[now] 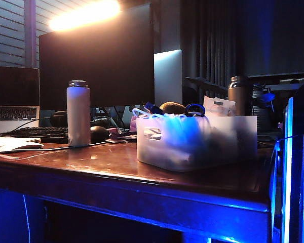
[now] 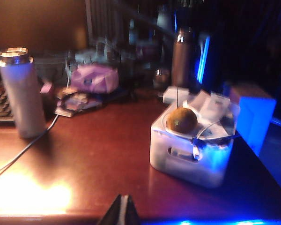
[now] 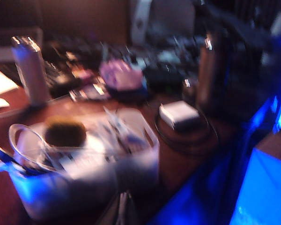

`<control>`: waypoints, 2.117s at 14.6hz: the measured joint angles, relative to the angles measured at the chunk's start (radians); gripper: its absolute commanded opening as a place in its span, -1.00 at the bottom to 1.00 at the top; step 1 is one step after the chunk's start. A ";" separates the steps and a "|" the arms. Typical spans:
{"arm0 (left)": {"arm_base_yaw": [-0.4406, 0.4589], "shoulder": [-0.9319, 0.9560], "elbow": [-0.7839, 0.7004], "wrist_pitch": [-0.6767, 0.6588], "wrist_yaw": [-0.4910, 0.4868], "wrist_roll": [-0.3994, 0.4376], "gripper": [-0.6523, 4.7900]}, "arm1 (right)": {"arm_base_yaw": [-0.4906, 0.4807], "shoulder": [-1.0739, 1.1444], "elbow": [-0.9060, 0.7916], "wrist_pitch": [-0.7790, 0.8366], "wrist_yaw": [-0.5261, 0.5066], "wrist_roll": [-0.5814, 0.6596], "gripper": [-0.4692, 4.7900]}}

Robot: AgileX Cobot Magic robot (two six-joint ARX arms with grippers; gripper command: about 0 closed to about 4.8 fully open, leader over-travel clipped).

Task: Pick up the kiwi and place it into the translucent box.

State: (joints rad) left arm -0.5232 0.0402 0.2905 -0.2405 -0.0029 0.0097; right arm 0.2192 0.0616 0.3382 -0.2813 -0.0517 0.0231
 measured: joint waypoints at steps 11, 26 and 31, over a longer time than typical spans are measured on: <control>0.000 0.000 -0.278 0.072 -0.024 0.032 -0.78 | 0.000 0.004 -0.317 0.087 0.023 0.090 -0.84; 0.001 -0.001 -0.280 0.080 -0.110 0.129 -0.77 | 0.000 0.002 -0.320 0.091 0.024 0.089 -0.84; 0.311 -0.035 -0.280 0.079 -0.022 0.129 -0.77 | -0.053 -0.058 -0.325 0.106 0.023 0.089 -0.84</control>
State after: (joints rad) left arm -0.2119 0.0051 0.0101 -0.1612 -0.0250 0.1390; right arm 0.1661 0.0032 0.0128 -0.1753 -0.0288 0.1120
